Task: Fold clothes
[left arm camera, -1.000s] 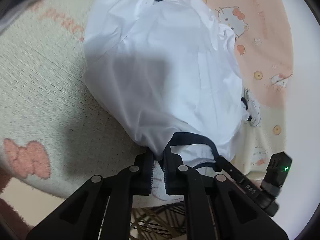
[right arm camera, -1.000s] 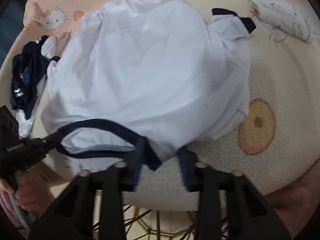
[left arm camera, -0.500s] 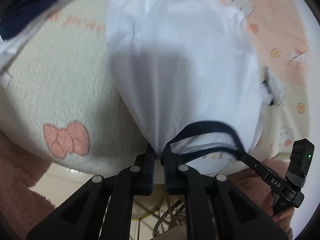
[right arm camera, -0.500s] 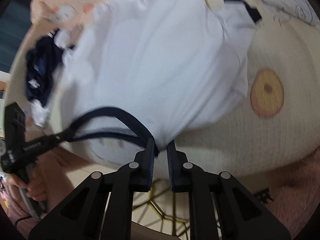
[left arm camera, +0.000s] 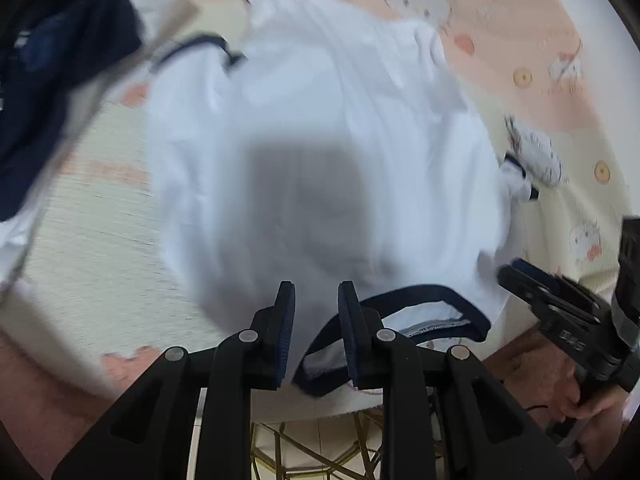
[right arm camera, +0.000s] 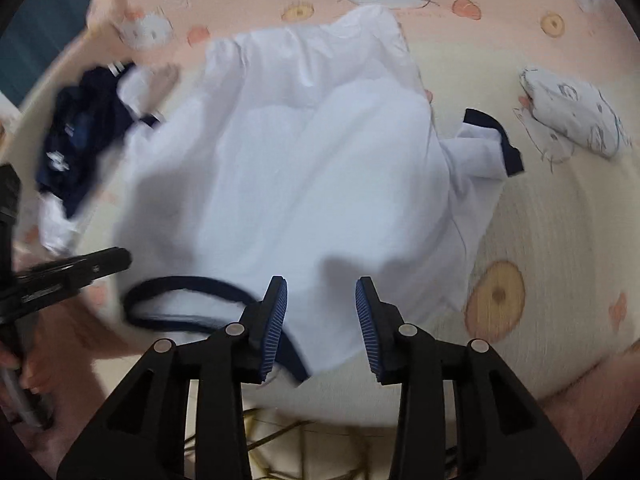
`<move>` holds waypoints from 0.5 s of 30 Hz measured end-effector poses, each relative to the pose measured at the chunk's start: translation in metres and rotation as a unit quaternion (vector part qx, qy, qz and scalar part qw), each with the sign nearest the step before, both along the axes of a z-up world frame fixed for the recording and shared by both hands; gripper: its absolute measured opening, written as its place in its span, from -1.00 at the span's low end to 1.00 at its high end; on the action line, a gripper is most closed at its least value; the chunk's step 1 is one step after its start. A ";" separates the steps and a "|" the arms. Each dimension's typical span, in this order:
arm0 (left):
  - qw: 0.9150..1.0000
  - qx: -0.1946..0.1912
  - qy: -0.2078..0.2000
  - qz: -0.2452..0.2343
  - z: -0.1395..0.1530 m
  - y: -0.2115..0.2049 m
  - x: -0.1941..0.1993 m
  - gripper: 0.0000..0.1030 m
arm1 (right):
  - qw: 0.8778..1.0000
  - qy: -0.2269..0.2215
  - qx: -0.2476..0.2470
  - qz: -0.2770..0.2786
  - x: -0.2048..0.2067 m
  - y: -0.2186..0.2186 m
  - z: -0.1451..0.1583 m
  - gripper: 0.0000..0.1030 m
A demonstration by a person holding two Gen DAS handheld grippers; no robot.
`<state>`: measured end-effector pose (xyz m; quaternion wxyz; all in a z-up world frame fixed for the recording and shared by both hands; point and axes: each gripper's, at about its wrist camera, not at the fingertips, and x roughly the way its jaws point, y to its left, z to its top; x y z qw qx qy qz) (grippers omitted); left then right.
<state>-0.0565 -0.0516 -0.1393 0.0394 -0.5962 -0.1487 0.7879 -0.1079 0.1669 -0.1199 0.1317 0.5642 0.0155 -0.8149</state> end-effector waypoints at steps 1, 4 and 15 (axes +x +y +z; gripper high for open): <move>1.000 -0.009 -0.014 -0.003 -0.008 0.001 0.001 -0.54 | 1.000 -0.012 0.014 0.004 -0.001 -0.001 -0.009 -0.29; 0.999 -0.011 -0.030 -0.006 -0.015 -0.003 0.004 -0.54 | 0.999 -0.047 0.027 -0.002 0.001 0.001 -0.029 -0.29; 0.999 -0.024 -0.041 -0.011 -0.010 -0.005 0.013 -0.54 | 0.998 -0.055 -0.029 -0.030 0.010 0.015 -0.020 -0.30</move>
